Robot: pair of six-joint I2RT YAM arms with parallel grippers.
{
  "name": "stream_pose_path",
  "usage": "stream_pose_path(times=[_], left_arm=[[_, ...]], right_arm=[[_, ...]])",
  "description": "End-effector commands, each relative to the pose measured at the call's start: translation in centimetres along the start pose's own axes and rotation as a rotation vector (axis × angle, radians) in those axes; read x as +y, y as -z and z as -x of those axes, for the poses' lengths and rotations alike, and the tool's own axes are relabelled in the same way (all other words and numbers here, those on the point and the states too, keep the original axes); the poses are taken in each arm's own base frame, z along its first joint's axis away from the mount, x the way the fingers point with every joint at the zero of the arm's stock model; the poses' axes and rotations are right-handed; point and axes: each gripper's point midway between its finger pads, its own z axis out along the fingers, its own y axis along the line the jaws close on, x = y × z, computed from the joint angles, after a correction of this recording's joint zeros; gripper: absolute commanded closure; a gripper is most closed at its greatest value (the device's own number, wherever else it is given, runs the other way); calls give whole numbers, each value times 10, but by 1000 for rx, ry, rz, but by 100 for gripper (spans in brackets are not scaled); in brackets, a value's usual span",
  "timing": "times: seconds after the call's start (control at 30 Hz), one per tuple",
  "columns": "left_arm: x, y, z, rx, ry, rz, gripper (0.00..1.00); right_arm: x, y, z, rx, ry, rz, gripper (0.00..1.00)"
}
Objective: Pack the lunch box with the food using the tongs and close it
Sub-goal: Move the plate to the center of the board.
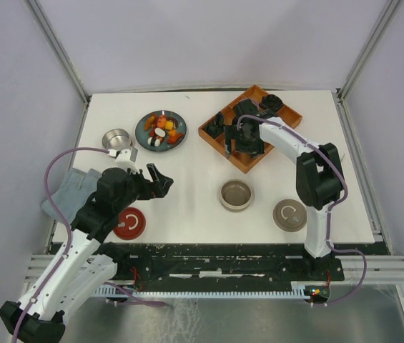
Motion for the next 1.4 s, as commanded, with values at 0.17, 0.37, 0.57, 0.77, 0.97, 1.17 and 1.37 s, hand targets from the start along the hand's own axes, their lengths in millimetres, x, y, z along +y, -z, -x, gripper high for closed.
stream_pose_path(times=[0.17, 0.37, 0.57, 0.77, 0.97, 1.17, 1.37], left_arm=[[-7, 5, 6, -24, 28, -24, 1], [-4, 7, 4, -23, 29, -15, 1], [-5, 3, 1, -20, 19, -31, 1], [-13, 2, 0, 12, 6, -64, 1], [-14, 4, -5, 20, -4, -84, 1], [-15, 4, -10, 32, -13, -100, 1], [-12, -1, -14, 47, -17, -88, 1]], right_arm=[[-6, -23, 27, -22, -52, 2, 1], [-54, -22, 28, -42, -82, -88, 1], [-92, -11, 34, -57, -69, -155, 1], [-134, -2, 37, -74, -72, -260, 1], [-168, 6, 40, -90, -121, -286, 1], [-172, 29, 49, -148, -161, -228, 1], [-140, 51, 49, -214, -202, -55, 1]])
